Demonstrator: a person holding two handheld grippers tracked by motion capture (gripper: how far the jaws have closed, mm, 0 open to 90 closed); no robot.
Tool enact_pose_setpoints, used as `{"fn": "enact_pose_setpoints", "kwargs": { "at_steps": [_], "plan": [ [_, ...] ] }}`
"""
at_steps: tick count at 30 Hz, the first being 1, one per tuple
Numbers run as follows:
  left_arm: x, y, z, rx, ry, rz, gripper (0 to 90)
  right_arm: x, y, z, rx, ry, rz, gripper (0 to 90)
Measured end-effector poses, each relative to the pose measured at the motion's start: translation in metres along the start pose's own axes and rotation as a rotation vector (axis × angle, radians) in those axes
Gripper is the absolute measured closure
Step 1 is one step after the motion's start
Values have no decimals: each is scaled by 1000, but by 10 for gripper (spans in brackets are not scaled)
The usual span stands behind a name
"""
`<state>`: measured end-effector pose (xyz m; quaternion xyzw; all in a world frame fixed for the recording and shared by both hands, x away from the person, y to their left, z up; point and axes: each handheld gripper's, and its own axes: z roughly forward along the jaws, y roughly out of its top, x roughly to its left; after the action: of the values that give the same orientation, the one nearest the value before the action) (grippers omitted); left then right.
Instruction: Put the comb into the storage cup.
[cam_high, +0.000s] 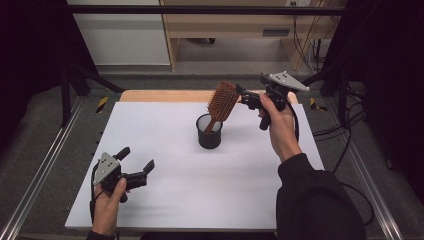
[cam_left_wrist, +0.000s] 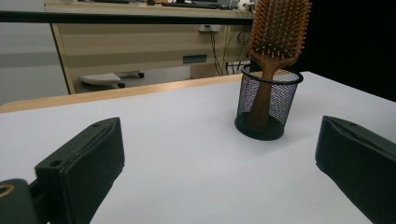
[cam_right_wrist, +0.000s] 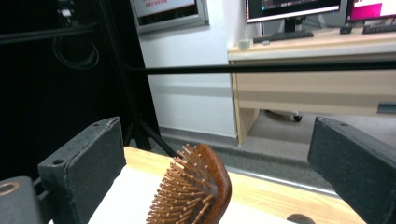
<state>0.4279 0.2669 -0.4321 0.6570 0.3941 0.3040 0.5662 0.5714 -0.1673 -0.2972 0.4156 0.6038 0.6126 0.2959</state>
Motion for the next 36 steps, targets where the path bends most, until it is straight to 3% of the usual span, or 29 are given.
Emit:
{"fn": "enact_pose_setpoints", "kwargs": {
  "at_steps": [14, 36],
  "plan": [
    [2, 0, -2, -3, 14, -2, 14, -9, 10, -33, -41, -4, -1, 27],
    [10, 0, -12, -27, 26, -32, 14, -26, -3, -78, -61, -14, -53, 20]
  ]
}}
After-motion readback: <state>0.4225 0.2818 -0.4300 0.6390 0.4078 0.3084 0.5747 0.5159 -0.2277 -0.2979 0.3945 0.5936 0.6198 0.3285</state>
